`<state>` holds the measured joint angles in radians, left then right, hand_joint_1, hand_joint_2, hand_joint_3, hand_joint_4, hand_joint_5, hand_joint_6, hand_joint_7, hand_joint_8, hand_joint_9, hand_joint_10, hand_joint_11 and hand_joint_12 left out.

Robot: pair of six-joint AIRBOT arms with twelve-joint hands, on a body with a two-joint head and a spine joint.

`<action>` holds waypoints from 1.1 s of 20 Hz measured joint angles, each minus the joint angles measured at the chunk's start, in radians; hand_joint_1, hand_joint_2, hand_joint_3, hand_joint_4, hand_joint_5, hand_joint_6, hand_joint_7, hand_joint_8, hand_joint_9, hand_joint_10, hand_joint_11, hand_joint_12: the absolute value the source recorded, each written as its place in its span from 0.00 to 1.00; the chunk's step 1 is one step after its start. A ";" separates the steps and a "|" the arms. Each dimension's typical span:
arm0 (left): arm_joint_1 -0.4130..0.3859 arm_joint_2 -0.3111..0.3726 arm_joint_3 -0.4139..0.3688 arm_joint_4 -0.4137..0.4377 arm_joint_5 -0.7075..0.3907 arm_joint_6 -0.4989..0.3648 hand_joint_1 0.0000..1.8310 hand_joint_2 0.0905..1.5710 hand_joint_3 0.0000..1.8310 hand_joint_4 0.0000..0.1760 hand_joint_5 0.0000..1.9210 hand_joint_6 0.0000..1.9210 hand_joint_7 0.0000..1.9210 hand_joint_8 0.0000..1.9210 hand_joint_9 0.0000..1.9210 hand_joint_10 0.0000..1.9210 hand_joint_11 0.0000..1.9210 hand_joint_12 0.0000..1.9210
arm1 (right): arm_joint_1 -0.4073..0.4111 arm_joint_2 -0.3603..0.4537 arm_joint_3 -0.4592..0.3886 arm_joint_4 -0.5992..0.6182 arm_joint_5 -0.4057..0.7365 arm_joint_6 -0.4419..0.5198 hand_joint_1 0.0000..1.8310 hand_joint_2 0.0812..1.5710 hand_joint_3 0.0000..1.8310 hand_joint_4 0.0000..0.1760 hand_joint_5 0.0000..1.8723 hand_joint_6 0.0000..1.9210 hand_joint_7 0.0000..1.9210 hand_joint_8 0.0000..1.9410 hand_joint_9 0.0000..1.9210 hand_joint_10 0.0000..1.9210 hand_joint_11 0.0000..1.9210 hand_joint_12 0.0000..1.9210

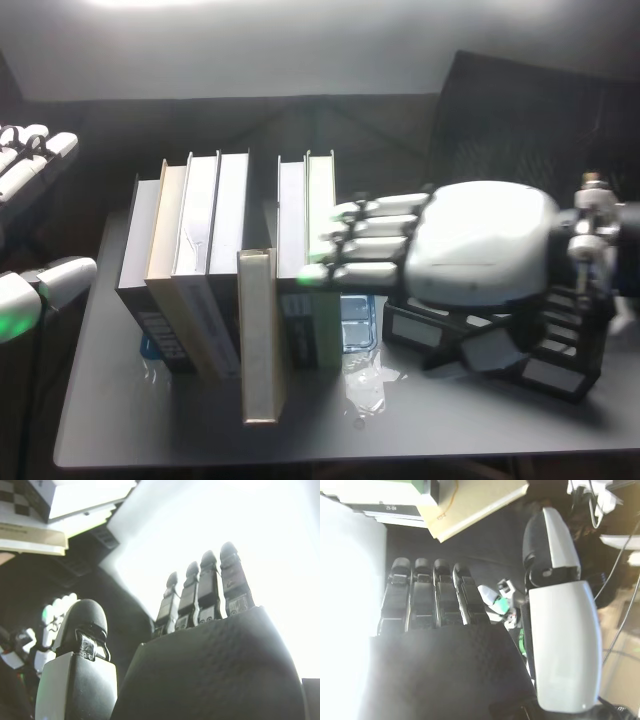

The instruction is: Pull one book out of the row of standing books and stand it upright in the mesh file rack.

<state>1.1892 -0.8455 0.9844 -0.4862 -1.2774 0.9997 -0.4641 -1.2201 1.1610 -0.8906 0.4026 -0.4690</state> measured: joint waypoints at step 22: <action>0.010 -0.023 0.054 -0.035 0.072 -0.022 0.02 0.89 0.01 0.11 0.01 0.00 0.00 0.00 0.00 0.00 0.00 0.00 | 0.033 -0.315 0.186 -0.095 -0.184 -0.176 0.48 0.61 0.00 0.00 0.00 0.00 0.00 0.00 0.00 0.00 0.00 0.00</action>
<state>1.1995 -0.8688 1.0386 -0.5209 -1.2057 0.9779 -0.4309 -1.5356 1.3472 -0.9855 0.2188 -0.6449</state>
